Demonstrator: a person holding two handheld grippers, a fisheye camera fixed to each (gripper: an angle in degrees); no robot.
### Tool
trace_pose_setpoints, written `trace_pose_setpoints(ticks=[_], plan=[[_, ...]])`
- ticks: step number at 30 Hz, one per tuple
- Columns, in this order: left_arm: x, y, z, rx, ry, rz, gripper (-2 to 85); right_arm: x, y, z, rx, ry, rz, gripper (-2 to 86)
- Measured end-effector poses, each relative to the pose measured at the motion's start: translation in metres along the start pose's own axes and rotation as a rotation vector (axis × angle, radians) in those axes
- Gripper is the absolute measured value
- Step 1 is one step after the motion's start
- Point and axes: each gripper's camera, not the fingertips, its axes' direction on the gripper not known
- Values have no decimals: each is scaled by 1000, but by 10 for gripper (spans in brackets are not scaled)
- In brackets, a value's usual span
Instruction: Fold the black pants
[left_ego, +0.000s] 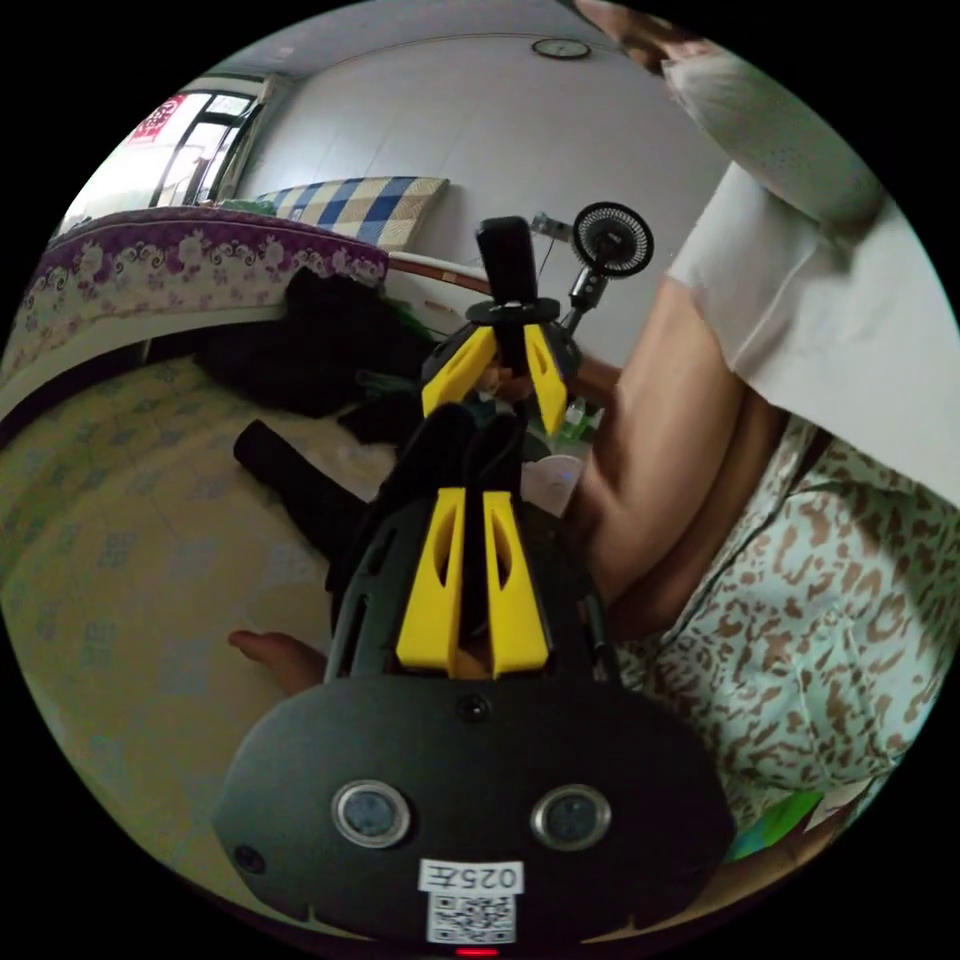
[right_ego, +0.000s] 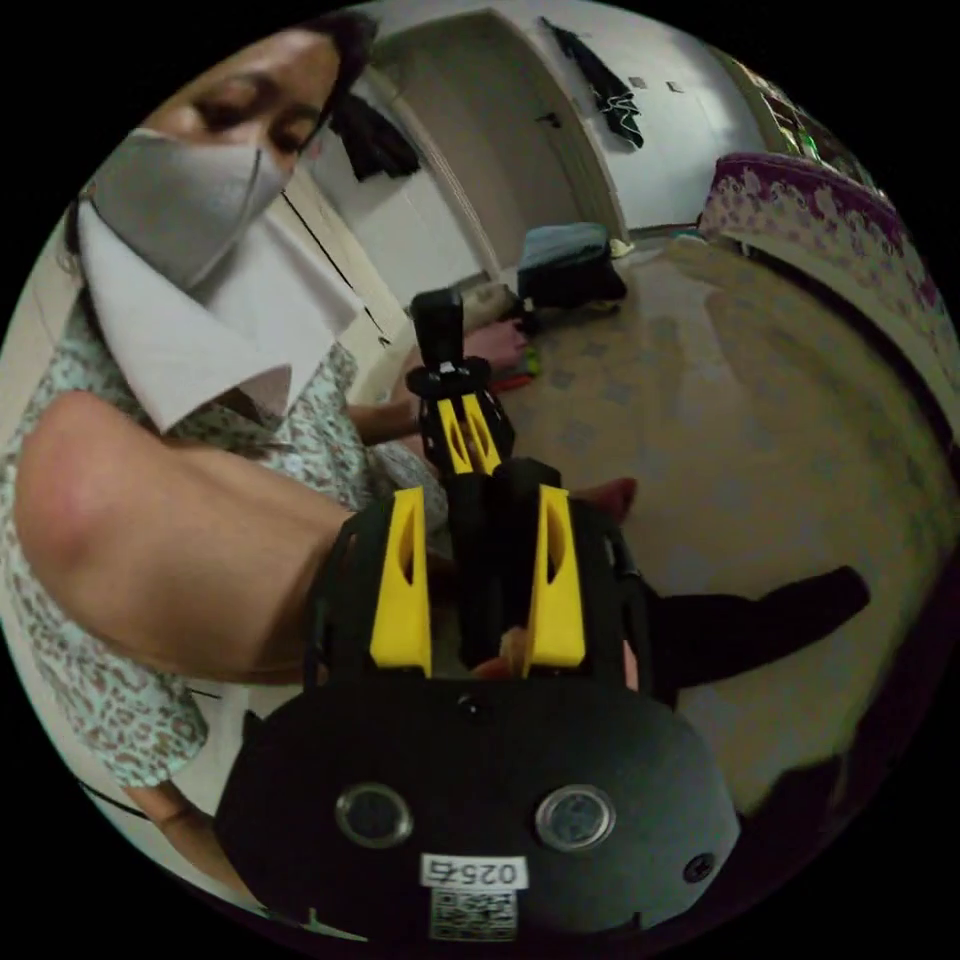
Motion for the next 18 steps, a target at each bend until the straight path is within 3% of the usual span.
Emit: trace_pose_setpoints(ticks=[7, 11, 15, 18], plan=[[7, -5, 31, -38, -80, 10, 15, -39, -7, 45, -239, 322, -141, 97], [25, -1, 10, 15, -187, 20, 91, -39, 1, 44, -181, 271, -80, 89], [48, -20, 39, -120, -177, 155, 135, -45, 7, 43, -103, 200, -82, 87], [60, -36, 95, -276, -169, 276, 118, -58, 5, 48, -112, 192, -148, 87]])
